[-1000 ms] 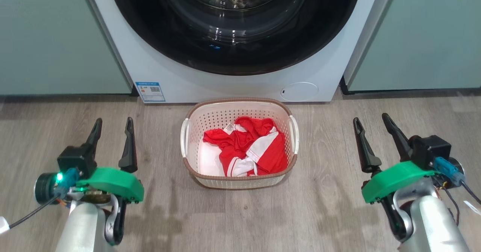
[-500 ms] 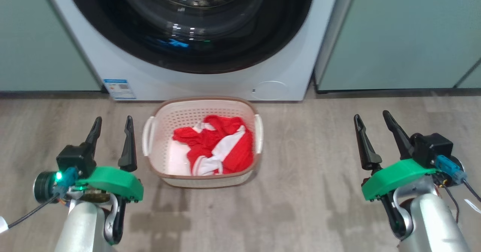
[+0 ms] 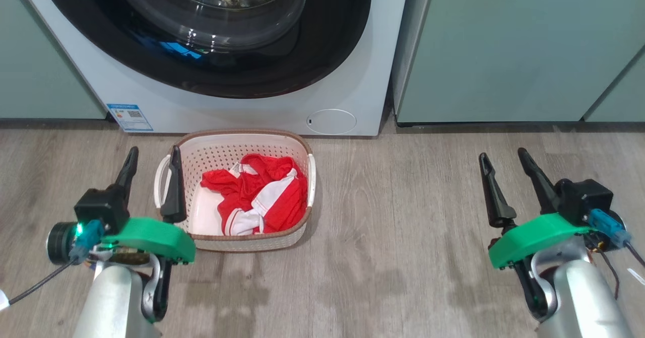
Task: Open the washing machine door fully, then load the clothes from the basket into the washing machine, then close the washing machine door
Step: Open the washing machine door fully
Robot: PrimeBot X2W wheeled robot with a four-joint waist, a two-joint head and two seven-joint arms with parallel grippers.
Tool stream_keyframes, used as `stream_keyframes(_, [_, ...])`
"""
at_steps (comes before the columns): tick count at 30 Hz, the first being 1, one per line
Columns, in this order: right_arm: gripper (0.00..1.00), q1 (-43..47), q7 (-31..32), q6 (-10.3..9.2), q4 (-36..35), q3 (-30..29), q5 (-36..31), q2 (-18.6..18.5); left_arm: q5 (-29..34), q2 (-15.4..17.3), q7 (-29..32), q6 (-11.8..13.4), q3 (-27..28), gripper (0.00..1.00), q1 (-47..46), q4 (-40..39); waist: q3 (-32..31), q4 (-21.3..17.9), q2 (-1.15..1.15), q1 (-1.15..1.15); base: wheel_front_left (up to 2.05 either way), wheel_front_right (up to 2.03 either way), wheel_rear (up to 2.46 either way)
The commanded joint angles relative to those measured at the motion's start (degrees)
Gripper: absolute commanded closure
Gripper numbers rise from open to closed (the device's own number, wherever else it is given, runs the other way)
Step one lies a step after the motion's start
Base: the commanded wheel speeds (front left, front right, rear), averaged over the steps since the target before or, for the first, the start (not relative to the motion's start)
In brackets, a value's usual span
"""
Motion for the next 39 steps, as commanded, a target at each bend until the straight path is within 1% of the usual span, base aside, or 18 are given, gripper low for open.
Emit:
stream_keyframes(1, [0.00, -2.4, -0.7, -0.01, -1.7, 1.4, 0.4, 0.0, 0.2, 1.1, -0.6, -0.3, 2.1, 0.00, -2.5, -2.2, 0.0, -0.1, 0.00, 0.00, 0.29, 0.29, -0.59])
stream_keyframes(12, [0.00, -2.4, -1.0, -0.01, -1.1, 1.4, 0.8, 0.0, 0.6, 1.0, -0.6, -1.1, 2.4, 0.00, -2.4, -2.1, -0.2, -0.4, 0.00, 0.00, 0.00, 0.00, 0.00])
stream_keyframes(32, [0.00, -2.5, -1.1, -0.01, -0.8, 1.6, 1.1, 0.0, 1.7, 0.6, -0.6, -1.2, 2.4, 0.00, -1.9, -2.3, -0.4, -0.6, 0.00, 0.00, 0.00, 0.00, 0.00])
stream_keyframes(33, [0.35, -2.5, -1.0, -0.01, -0.7, 1.6, 1.5, 0.0, 1.7, 0.6, -0.6, -1.2, 2.4, 0.00, -1.8, -2.3, -0.4, -0.6, 0.00, 0.00, 0.00, 0.00, 0.00])
stream_keyframes(34, [0.83, -2.5, -1.1, -0.01, -0.7, 1.7, 1.7, 0.0, 1.6, 0.5, -0.6, -1.2, 2.4, 0.00, -1.9, -2.3, -0.4, -0.6, 0.00, 0.00, 0.00, 0.00, 0.00])
stream_keyframes(35, [1.00, -2.6, -1.2, -0.01, -0.8, 1.8, 1.9, 0.0, 1.6, 0.5, -0.6, -1.2, 2.4, 0.00, -1.8, -2.4, -0.3, -0.6, 0.00, 0.00, 0.00, 0.00, 0.00])
stream_keyframes(39, [1.00, -2.6, -1.2, -0.01, -0.7, 2.1, 2.7, 0.0, 1.6, 0.4, -0.6, -1.3, 2.4, 0.00, -1.8, -2.4, -0.2, -0.6, 0.00, 0.00, 0.00, 0.00, 0.00])
